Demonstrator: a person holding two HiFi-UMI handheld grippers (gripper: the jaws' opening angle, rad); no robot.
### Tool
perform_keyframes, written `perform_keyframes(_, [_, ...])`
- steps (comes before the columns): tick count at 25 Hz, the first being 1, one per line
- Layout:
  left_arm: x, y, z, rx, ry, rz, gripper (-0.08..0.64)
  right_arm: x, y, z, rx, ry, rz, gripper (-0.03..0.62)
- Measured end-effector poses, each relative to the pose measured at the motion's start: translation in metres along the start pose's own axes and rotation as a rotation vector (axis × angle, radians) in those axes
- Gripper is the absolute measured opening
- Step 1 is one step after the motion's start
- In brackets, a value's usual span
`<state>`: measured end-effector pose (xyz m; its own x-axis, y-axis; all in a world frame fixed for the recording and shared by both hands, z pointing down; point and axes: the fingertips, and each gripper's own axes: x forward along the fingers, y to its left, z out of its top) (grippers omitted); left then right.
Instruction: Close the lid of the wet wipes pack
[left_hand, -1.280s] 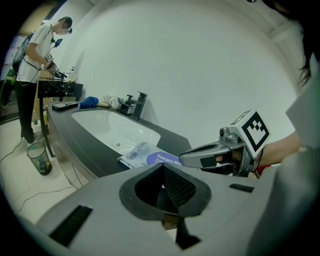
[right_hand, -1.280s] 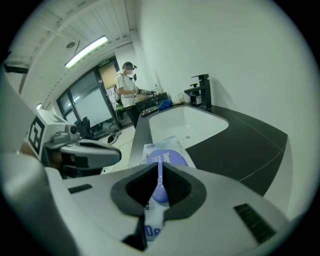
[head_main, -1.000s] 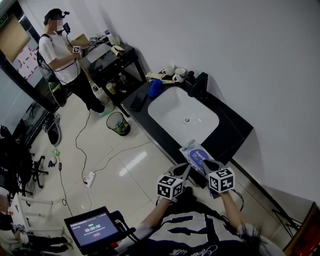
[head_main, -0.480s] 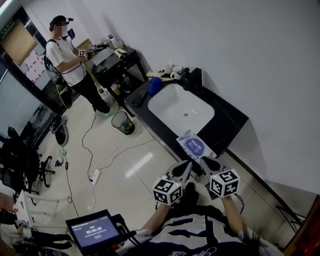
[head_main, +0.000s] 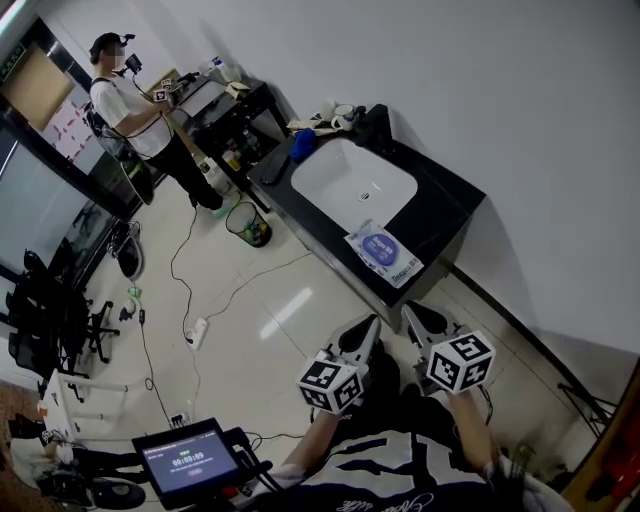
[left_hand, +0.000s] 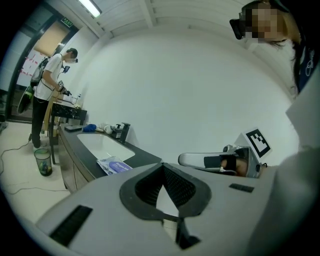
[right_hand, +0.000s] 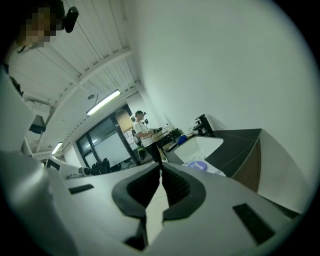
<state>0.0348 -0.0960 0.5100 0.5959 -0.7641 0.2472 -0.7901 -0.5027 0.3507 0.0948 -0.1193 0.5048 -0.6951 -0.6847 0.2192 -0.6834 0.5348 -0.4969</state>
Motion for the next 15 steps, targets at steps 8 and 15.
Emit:
perform_keyframes(8, [-0.035,-0.023,-0.002,-0.04,-0.049,0.004,0.0,-0.027,0.035,-0.009,-0.022,-0.025,0.03,-0.009])
perform_keyframes(15, [-0.024,0.005,0.011,-0.024,-0.092,0.004,0.0,0.002,0.042,-0.018,-0.055,-0.017,0.023,-0.009])
